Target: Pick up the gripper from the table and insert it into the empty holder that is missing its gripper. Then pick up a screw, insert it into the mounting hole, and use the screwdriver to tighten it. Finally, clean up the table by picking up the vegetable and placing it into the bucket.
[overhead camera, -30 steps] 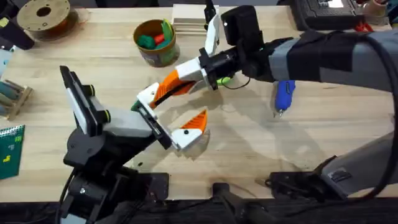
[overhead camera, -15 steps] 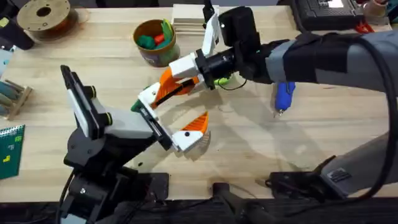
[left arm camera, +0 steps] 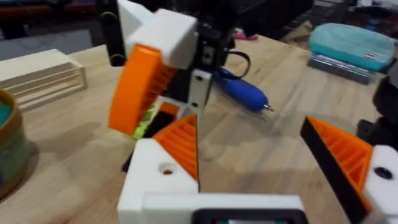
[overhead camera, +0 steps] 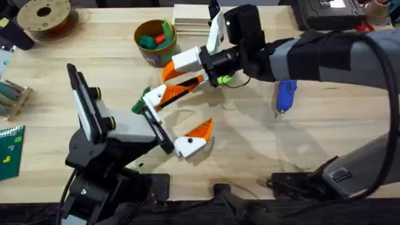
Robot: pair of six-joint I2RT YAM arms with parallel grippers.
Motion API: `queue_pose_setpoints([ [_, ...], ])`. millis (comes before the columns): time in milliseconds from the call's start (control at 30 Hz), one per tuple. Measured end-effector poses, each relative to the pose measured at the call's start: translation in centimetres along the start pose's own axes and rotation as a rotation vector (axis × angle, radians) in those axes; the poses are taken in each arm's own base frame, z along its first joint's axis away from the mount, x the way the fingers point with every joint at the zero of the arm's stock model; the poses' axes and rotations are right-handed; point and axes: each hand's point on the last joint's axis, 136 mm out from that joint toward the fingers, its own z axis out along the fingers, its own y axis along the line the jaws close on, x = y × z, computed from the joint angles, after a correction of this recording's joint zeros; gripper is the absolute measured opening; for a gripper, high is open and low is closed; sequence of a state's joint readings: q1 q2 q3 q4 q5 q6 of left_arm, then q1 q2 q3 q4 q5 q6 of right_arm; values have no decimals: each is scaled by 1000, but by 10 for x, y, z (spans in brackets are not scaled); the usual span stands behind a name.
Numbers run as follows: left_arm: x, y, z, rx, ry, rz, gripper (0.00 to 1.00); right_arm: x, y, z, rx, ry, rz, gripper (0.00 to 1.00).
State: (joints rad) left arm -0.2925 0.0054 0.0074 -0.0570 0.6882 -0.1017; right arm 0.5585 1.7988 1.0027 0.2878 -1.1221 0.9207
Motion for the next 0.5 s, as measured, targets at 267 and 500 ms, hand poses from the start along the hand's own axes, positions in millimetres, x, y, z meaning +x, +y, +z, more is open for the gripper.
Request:
queue_pose_setpoints([
  [267,1,-7,0,39,6,-1,987,-3,-1,-2,4,-12,1,800],
  [500,1,-9,0,50,7,-1,987,-38,-7,-23,47,-157,-109,808],
])
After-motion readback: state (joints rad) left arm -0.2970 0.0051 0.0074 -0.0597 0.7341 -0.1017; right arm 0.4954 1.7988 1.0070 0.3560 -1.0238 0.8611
